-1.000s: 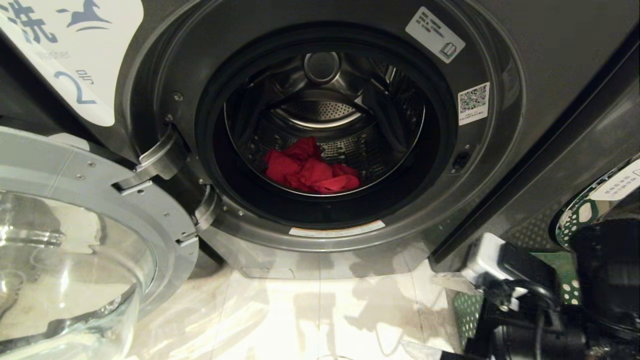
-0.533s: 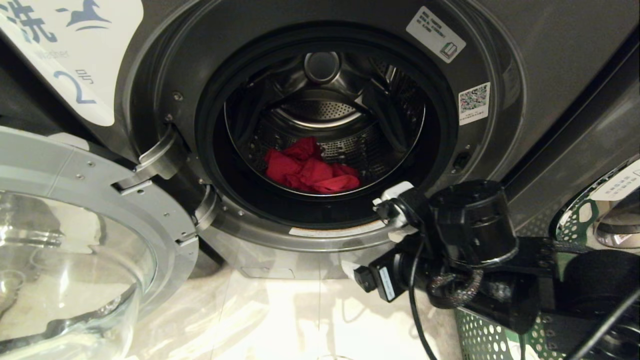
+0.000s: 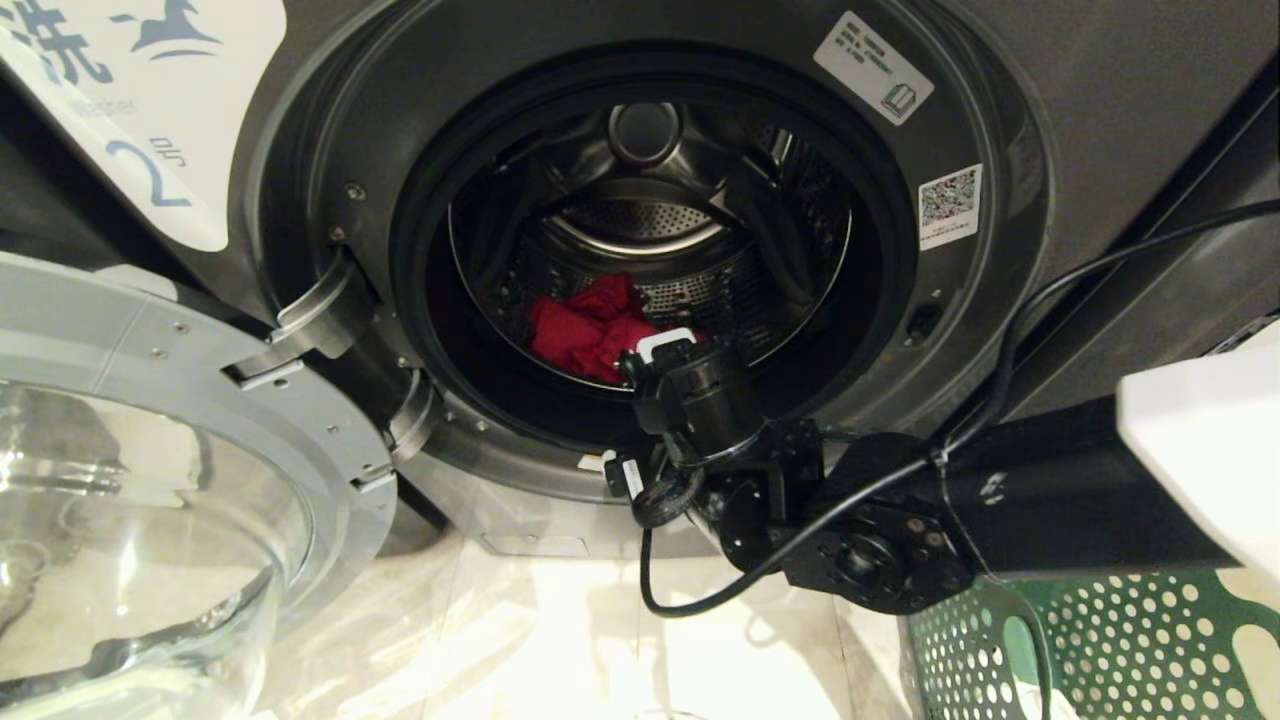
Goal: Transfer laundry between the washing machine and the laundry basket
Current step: Pick a cloth and place it into the basket
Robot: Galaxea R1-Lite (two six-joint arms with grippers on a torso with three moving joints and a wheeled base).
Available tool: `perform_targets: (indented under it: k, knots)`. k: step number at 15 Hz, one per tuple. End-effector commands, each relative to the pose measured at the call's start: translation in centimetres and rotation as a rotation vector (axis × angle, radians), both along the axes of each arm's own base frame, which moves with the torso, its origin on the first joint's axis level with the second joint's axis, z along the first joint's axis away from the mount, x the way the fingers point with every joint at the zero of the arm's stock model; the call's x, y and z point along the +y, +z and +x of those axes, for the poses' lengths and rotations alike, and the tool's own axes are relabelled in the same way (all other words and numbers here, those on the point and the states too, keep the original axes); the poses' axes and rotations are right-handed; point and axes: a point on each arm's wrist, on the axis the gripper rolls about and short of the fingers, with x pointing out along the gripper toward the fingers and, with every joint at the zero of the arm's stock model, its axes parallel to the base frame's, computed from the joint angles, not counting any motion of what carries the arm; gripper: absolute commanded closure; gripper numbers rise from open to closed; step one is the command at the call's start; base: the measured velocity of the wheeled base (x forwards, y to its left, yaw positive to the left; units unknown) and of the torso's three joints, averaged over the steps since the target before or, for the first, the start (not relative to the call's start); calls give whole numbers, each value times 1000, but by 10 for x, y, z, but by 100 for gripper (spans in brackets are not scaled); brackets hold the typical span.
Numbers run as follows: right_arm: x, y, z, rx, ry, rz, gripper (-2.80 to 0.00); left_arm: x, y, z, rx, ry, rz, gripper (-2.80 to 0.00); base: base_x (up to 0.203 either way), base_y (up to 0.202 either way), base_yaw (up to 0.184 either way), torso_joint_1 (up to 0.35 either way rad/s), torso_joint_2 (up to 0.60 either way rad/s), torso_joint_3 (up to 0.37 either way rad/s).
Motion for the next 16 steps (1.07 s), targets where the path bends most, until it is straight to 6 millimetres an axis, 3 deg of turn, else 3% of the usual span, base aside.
perform_targets:
  k: [1,4,9,16]
  knots:
    - [10,-16,23,-12,-71,-10,-280,0,0,0,-1,1,0,0,0,0,0,0,0,0]
    - [-6,-8,58,-44,-168,22,-280,0,0,0,-1,1,0,0,0,0,0,0,0,0]
    - [-26,-2,112,-39,-184,83,-280,0,0,0,-1,1,0,0,0,0,0,0,0,0]
    - [-26,-16,142,8,-83,158,-280,0,0,0,-1,-1,0,0,0,0,0,0,0,0]
